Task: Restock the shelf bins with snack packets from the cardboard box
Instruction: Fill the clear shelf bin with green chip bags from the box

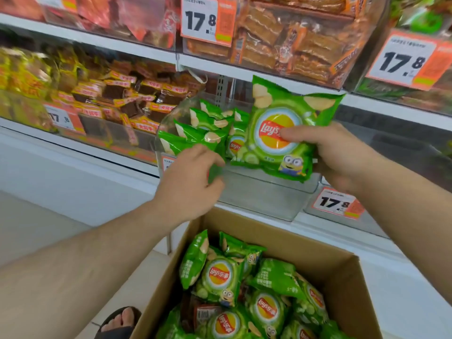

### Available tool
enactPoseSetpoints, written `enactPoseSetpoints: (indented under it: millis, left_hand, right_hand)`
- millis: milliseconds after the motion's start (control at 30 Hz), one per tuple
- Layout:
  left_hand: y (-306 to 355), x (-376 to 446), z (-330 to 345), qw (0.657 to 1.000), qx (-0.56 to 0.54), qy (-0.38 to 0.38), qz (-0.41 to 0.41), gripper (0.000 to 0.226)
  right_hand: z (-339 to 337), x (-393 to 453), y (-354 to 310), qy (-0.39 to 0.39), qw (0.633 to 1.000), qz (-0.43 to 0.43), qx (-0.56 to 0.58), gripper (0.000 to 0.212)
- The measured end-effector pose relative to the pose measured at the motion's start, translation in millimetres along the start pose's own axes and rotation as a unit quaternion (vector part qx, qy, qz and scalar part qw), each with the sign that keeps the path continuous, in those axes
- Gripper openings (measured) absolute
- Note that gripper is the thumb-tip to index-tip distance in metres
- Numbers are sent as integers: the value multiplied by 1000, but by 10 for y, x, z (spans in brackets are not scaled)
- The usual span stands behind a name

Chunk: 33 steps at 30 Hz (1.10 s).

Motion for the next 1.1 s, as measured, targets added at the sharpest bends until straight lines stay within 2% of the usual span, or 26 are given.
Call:
enactPoseSetpoints:
  millis: [100, 167, 233, 333, 400, 467, 567, 600, 633, 667, 700, 767, 800, 1100]
  left_hand:
    - [-55, -35, 124, 998, 35, -48, -11, 44]
    - [-56, -28, 234, 993, 56, -99, -18, 41]
    - [-101, -39, 347, 986, 75, -149, -33, 45]
    - [-116, -51, 404, 988, 61, -142, -22, 48]
    - [-104, -47, 401, 990, 51, -132, -20, 52]
    - [-99, -44, 392, 990, 45, -135, -20, 52]
    - [-122, -51, 376, 989, 15, -143, -34, 53]
    - [-130, -49, 371, 989, 7, -143, -35, 53]
    - [-128, -46, 365, 989, 3, -144, -37, 51]
    - [-129, -42, 364, 989, -2, -143, -39, 49]
    - [-126, -37, 361, 989, -6, -142, -42, 45]
    - [-111, -33, 363, 989, -6, -140, -44, 42]
    - [-107, -31, 363, 989, -6, -139, -47, 43]
    - [-108, -20, 371, 989, -11, -139, -48, 36]
  right_hand:
    - [-3, 357, 99, 24, 999, 19, -32, 36]
    - [82, 589, 251, 2, 996, 62, -60, 41]
    - [193, 781, 392, -24, 991, 100, -81, 37]
    - [435, 977, 571, -82, 987, 110, -79, 22]
    - [540, 1086, 651, -93, 991, 81, -59, 22]
    - [550, 1204, 725, -79, 995, 37, -39, 42]
    - [489, 1297, 854, -25, 999, 13, -28, 117]
    - [469, 1300, 906, 0, 999, 23, -40, 133]
    - [464, 1293, 948, 19, 998, 34, -59, 140]
    - [476, 1290, 979, 19, 996, 39, -79, 137]
    - [501, 1299, 993, -6, 995, 34, -91, 120]
    - [557, 1301, 966, -66, 992, 16, -104, 72]
    - [573, 1308, 956, -80, 991, 11, -106, 59]
    - [698, 1274, 926, -168, 978, 4, -125, 42]
Point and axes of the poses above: each hand's wrist, its own x-axis towards the middle knuckle, its own z-axis out of the palm, y = z × x, the point moved 5 cm from there along x, towards the middle knuckle, and after that the axes turned 12 degrees about -x, right-handed, at the moved point
